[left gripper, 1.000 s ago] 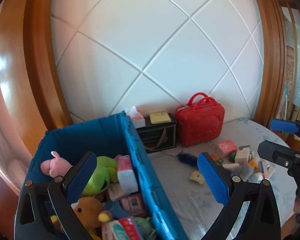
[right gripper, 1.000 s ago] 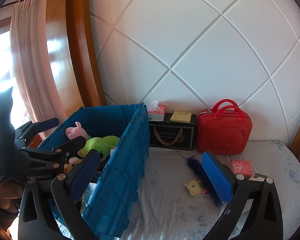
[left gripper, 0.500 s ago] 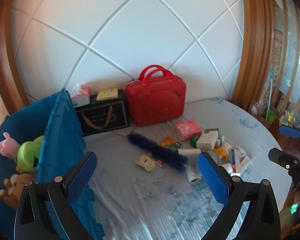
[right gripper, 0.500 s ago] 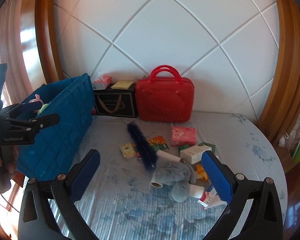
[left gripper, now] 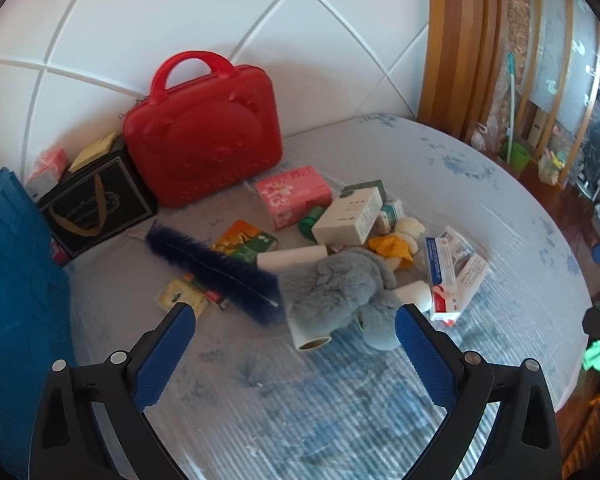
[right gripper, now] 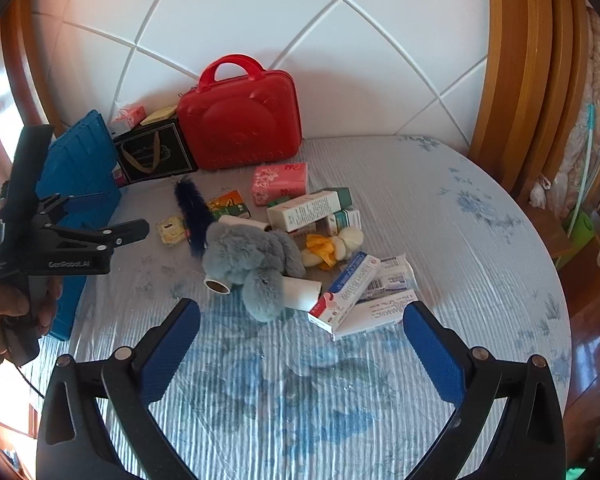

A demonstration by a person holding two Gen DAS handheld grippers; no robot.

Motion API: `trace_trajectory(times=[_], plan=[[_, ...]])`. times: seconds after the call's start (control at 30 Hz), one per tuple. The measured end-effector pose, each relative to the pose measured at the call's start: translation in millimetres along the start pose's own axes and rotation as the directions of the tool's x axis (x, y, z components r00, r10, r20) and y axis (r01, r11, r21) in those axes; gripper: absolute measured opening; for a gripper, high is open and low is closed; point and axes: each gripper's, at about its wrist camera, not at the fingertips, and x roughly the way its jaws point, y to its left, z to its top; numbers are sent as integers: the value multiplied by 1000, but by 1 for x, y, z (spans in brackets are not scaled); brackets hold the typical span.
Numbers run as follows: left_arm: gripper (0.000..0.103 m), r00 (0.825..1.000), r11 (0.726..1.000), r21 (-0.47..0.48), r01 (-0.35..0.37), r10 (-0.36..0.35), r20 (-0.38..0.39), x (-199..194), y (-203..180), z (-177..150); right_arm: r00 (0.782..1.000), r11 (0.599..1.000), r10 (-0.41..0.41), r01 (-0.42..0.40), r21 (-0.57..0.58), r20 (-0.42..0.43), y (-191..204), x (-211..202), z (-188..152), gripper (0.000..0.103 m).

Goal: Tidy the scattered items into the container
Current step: 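Grasp the grey fluffy plush with the left tool while the right tool grasps a white paper roll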

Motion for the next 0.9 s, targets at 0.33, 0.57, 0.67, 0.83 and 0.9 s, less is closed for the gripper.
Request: trace_trajectory(times=[0.33,0.57,0.67,0.83,0.9], plan=[[101,996,995,99,15,-7,-84,91,-30,2,997,996,9,-2,92,-77,-42,56,-30,103],[101,991,987,157,33,-12,-132,137,-38,0,995,993,28,-17,116,-97,-46,75,-32,103],[101,987,983,177,48,-20,-157,153,-44,-1,994,992,34,-21,124,-105,-48,80,-34,103],[101,979,980,184,71,-33,-200,179,-57,-2,992,990,33,-17,137,-120,-52,85,-40,103],[101,979,981,178,72,-35,-200,186,-61,-2,991,990,31,-12,142,-128,-56,86,-43,103]])
